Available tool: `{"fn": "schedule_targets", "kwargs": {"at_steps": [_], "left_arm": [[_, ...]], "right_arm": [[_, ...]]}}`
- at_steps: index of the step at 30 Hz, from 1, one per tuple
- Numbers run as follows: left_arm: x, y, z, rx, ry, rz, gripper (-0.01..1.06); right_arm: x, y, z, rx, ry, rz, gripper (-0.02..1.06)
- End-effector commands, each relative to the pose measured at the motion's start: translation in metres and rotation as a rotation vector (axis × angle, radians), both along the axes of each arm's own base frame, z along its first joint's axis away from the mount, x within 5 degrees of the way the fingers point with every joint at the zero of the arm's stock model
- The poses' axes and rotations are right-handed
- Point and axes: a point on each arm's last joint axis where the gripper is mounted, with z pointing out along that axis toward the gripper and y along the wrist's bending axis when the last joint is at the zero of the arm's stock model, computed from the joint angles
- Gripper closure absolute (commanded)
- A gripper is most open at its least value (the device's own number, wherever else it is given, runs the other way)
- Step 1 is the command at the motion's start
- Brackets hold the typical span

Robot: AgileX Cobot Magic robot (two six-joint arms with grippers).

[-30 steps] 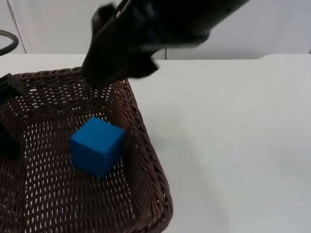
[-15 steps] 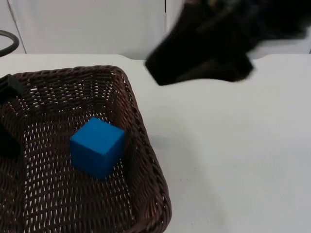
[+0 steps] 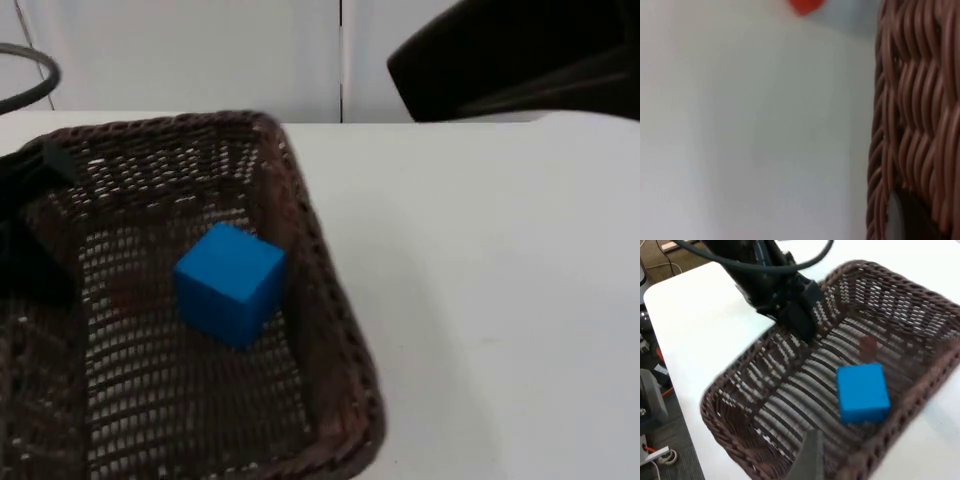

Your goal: Pick up the basket with the left hand and place the largest block into the basket with the right hand.

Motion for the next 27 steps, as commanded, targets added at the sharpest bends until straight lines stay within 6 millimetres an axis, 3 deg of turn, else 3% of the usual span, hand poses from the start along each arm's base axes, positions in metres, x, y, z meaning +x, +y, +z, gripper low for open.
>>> {"fn": "schedule_targets", "kwargs": {"at_steps": [1, 3, 8, 9, 14, 19, 27], "left_arm": [[0.005, -0.011, 0.002, -0.051, -0.019, 0.009, 1.05], [0.008, -0.017, -0.001, -0.055, -0.010, -0.015, 1.05], [0.035, -0.059, -0.009, -0.061, 0.013, -0.141, 1.05], [0.035, -0.059, -0.009, -0.061, 0.013, -0.141, 1.05], [0.062, -0.106, -0.011, -0.067, -0.012, -0.263, 1.05], [0.081, -0.135, -0.018, -0.066, -0.030, -0.316, 1.05], [0.111, -0.164, -0.034, -0.070, -0.043, -0.353, 1.05]], "right_arm": [[0.000, -0.001, 0.001, 0.012, -0.011, -0.004, 0.32], [0.000, -0.001, 0.001, 0.012, -0.011, -0.004, 0.32], [-0.001, -0.002, 0.001, 0.006, -0.010, -0.003, 0.32], [-0.001, -0.002, 0.001, 0.006, -0.010, -0.003, 0.32], [-0.001, -0.002, 0.000, -0.004, -0.002, 0.000, 0.32], [-0.001, -0.002, 0.000, -0.001, 0.001, 0.000, 0.32], [-0.001, -0.002, 0.000, 0.005, 0.011, -0.007, 0.32]]}}
